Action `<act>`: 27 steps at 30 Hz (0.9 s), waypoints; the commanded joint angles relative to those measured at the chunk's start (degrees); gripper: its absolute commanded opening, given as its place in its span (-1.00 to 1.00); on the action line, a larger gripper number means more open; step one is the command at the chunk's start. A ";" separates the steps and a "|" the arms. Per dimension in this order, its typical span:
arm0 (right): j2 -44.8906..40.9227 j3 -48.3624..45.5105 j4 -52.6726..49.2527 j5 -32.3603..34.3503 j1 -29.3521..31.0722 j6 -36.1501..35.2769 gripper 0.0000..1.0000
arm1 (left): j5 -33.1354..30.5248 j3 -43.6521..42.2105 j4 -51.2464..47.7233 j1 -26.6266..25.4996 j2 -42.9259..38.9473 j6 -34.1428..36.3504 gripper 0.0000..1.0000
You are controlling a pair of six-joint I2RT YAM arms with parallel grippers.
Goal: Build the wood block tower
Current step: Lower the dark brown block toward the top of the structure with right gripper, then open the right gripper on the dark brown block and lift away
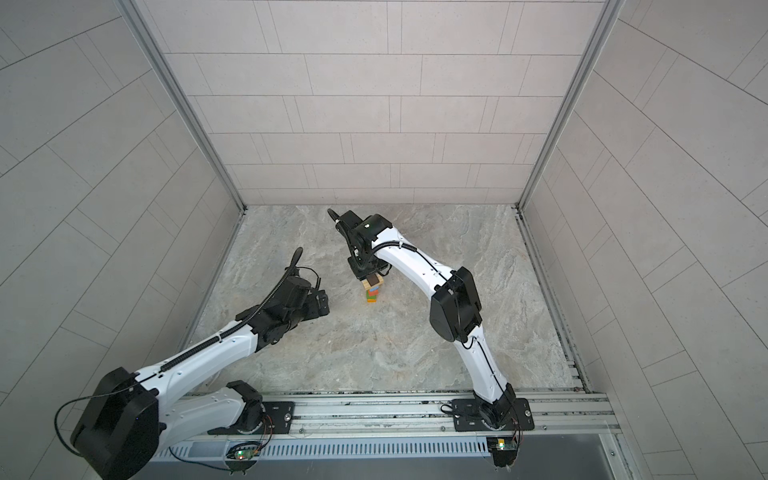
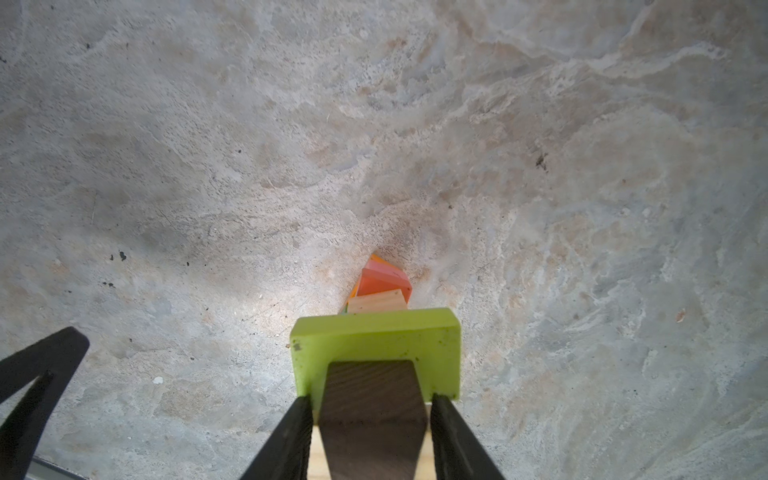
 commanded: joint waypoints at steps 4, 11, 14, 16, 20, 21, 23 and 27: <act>-2.82 1.88 0.43 1.99 0.30 -0.05 0.02 | 0.86 0.07 -0.57 0.42 -1.67 0.96 1.00; -10.88 -0.85 3.81 3.31 0.30 -0.22 0.03 | -0.04 3.87 -6.69 0.42 -5.39 -0.80 1.00; -17.09 -6.15 8.05 4.77 0.21 -0.07 0.04 | -1.96 6.95 -11.19 0.42 -7.21 -1.20 1.00; -21.65 -10.97 11.79 6.90 -0.17 -0.56 0.05 | -2.85 9.16 -13.75 0.36 -8.07 -0.78 1.00; -32.39 -23.02 20.80 8.77 -2.56 -0.51 0.11 | -5.02 15.82 -21.80 0.41 -9.05 1.46 1.00; -35.20 -26.17 23.07 9.15 -3.30 -0.33 0.11 | -5.73 17.07 -23.34 0.41 -9.22 2.29 1.00; -42.06 -35.04 30.59 10.33 -4.86 -0.76 0.17 | -7.27 19.82 -25.96 0.51 -9.85 4.29 1.00; -55.80 -52.54 43.91 16.75 -8.10 -1.15 0.52 | -13.30 22.10 -26.91 0.65 -11.47 8.27 1.00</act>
